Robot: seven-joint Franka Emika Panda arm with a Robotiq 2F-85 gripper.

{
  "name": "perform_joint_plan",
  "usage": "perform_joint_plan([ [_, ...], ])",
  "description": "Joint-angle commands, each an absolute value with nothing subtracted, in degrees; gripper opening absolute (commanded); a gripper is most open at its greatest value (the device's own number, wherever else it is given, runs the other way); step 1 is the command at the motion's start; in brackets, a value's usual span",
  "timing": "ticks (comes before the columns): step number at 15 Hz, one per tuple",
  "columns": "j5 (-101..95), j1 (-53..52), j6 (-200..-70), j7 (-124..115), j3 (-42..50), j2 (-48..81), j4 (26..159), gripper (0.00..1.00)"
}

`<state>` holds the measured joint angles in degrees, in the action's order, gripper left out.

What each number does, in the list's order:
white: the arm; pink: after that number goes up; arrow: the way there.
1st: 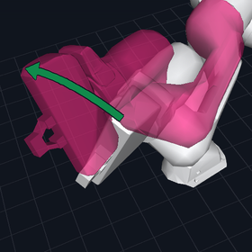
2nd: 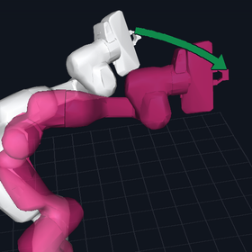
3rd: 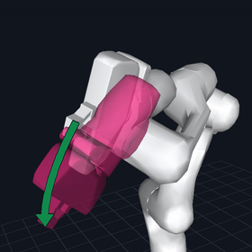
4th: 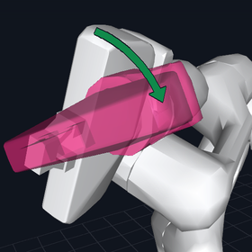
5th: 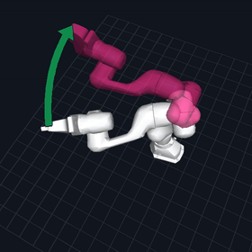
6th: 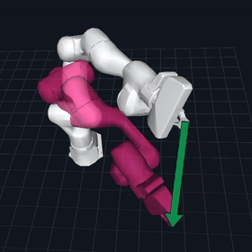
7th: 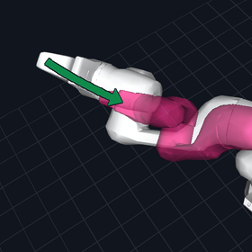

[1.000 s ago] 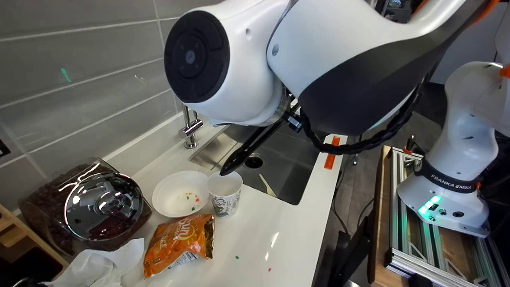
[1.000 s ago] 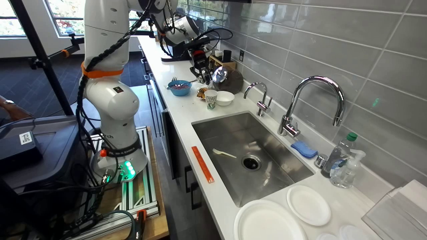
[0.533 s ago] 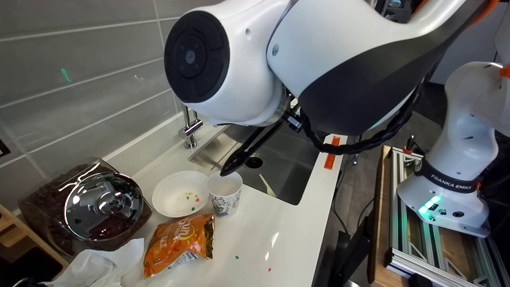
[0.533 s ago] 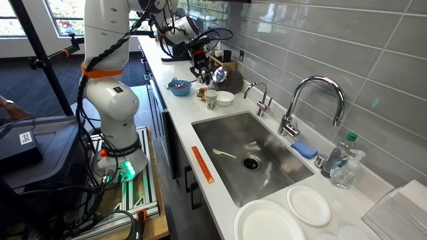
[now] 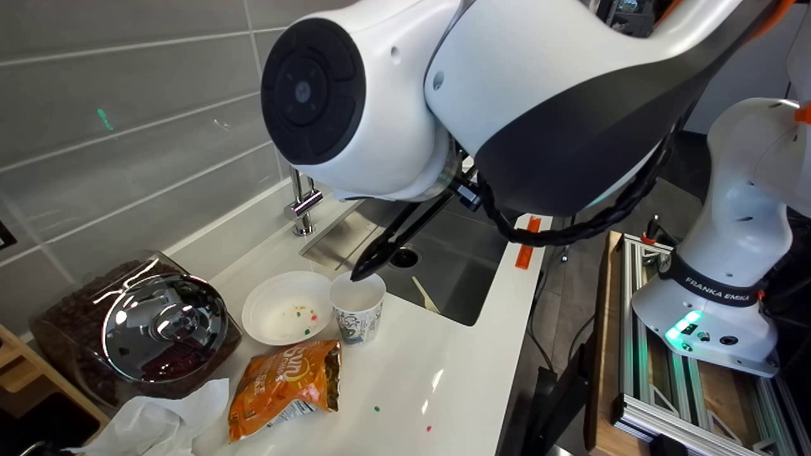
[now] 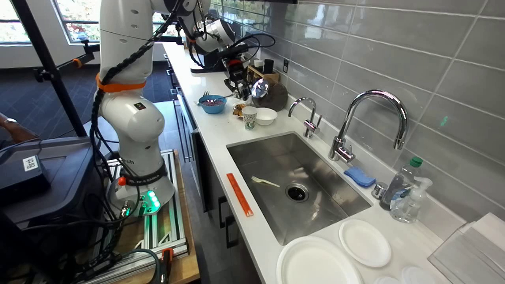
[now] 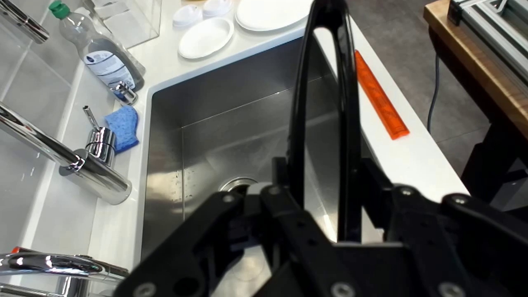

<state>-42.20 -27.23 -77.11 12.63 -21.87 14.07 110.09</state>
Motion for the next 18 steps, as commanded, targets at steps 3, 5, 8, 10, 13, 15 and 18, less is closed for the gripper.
perform_joint_plan([
  [3,-41.5,-26.2,-77.7,13.4,-22.7,13.8,110.9,0.55],
  [5,-41.4,-26.2,-77.7,13.4,-22.7,13.8,110.9,0.50],
  [8,-41.4,-26.2,-77.7,13.4,-22.7,13.9,110.9,0.46],
  [10,-41.3,-26.1,-77.8,13.4,-22.7,13.8,110.9,0.21],
  [13,-41.2,-26.1,-78.0,13.1,-22.7,13.8,110.8,0.14],
  [15,-41.1,-26.1,-78.1,12.8,-22.8,13.7,110.7,0.14],
  [18,-41.0,-26.1,-78.5,12.7,-22.9,13.7,110.6,0.14],
])
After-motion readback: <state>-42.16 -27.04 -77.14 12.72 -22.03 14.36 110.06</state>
